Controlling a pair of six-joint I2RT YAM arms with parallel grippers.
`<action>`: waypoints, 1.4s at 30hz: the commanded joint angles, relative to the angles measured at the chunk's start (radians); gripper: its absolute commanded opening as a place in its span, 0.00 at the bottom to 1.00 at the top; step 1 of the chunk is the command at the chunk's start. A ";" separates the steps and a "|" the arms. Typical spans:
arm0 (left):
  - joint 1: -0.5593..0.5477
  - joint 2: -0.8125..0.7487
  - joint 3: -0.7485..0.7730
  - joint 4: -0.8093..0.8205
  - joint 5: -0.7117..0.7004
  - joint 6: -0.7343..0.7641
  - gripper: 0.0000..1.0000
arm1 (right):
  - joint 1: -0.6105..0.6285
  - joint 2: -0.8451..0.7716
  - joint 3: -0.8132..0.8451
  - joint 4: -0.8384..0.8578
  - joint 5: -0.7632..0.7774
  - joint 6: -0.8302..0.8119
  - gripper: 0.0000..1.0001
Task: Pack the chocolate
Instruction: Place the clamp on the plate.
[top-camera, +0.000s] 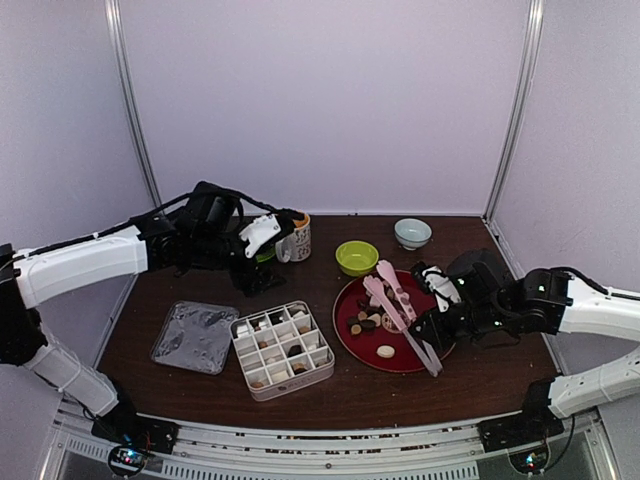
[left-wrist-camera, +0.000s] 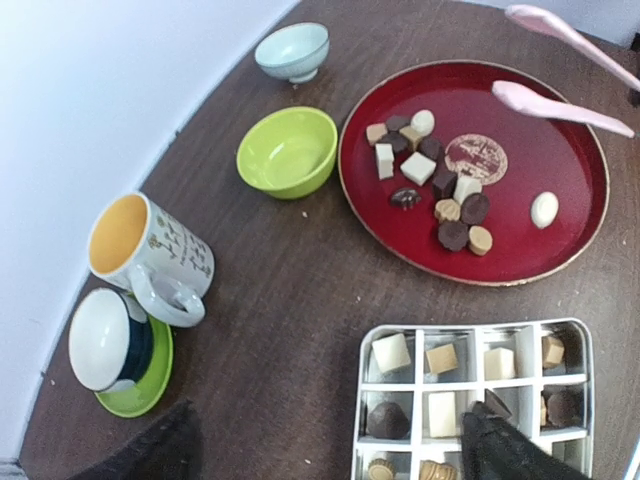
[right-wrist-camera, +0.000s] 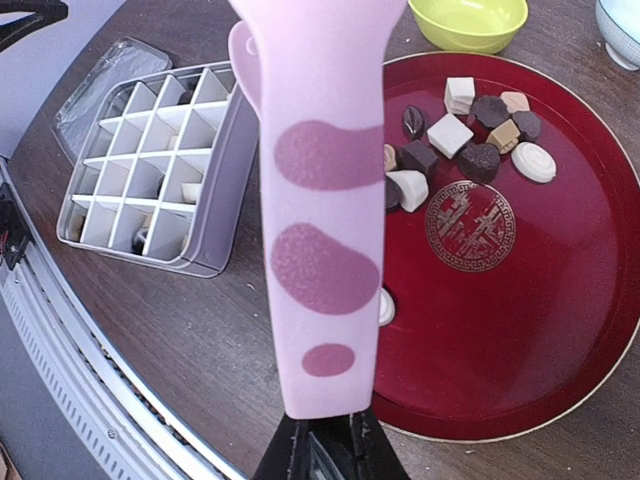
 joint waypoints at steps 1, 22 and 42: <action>0.006 -0.071 -0.053 0.087 0.076 -0.115 0.98 | -0.007 -0.022 0.026 0.074 -0.046 0.027 0.00; 0.006 -0.341 -0.297 0.262 0.068 -0.501 0.98 | -0.096 0.068 -0.142 0.125 -0.140 0.231 0.00; 0.006 -0.299 -0.263 0.201 0.084 -0.442 0.98 | -0.211 0.197 -0.225 0.240 -0.280 0.279 0.05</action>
